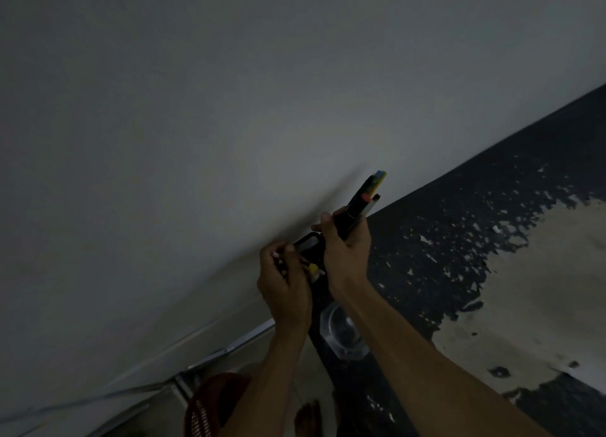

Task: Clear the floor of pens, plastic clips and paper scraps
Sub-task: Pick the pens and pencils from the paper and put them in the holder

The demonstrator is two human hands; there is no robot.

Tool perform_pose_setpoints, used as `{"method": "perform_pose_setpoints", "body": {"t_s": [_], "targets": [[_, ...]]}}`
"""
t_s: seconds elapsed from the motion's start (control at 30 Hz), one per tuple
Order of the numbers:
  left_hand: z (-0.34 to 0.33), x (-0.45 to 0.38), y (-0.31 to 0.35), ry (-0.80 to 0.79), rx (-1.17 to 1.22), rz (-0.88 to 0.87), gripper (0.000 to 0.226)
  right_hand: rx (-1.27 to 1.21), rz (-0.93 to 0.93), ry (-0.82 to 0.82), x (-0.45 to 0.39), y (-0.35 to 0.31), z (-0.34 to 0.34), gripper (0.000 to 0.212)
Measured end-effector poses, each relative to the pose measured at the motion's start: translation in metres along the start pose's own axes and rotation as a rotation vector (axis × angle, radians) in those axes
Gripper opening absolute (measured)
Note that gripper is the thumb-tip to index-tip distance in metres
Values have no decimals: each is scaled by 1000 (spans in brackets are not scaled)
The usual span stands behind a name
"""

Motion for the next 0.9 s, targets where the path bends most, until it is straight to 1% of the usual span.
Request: {"method": "perform_pose_setpoints", "body": {"t_s": [0.07, 0.2, 0.37, 0.47, 0.63, 0.7, 0.77, 0.83, 0.9], "targets": [[1, -2, -4, -42, 4, 24, 10, 125, 50, -5, 2, 7, -2, 8], [2, -5, -5, -88, 41, 41, 14, 285, 136, -115, 8, 10, -8, 5], [5, -5, -5, -104, 84, 86, 15, 363, 190, -210, 12, 3, -13, 15], [6, -5, -4, -112, 90, 109, 16, 398, 214, -217, 13, 0, -14, 21], [6, -5, 0, -124, 121, 107, 19, 375, 207, -226, 16, -5, -12, 21], [7, -3, 3, -109, 157, 96, 24, 367, 182, -238, 18, -7, -11, 26], [10, -2, 2, -58, 191, 111, 29, 358, 172, -243, 19, -10, -9, 32], [14, -1, -1, 7, 202, 159, 24, 343, 176, -248, 21, -12, -7, 35], [16, 0, -3, 34, 212, 224, 17, 358, 153, -244, 21, -12, -3, 36]]}}
Point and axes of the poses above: each hand's wrist, its own x-axis away from the middle knuckle, its own z-axis out of the back of the hand, y = z × x, the point moved 5 cm from there along -x, towards the middle knuckle, and after that the axes turned 7 degrees about -y, right-handed, at the moved point
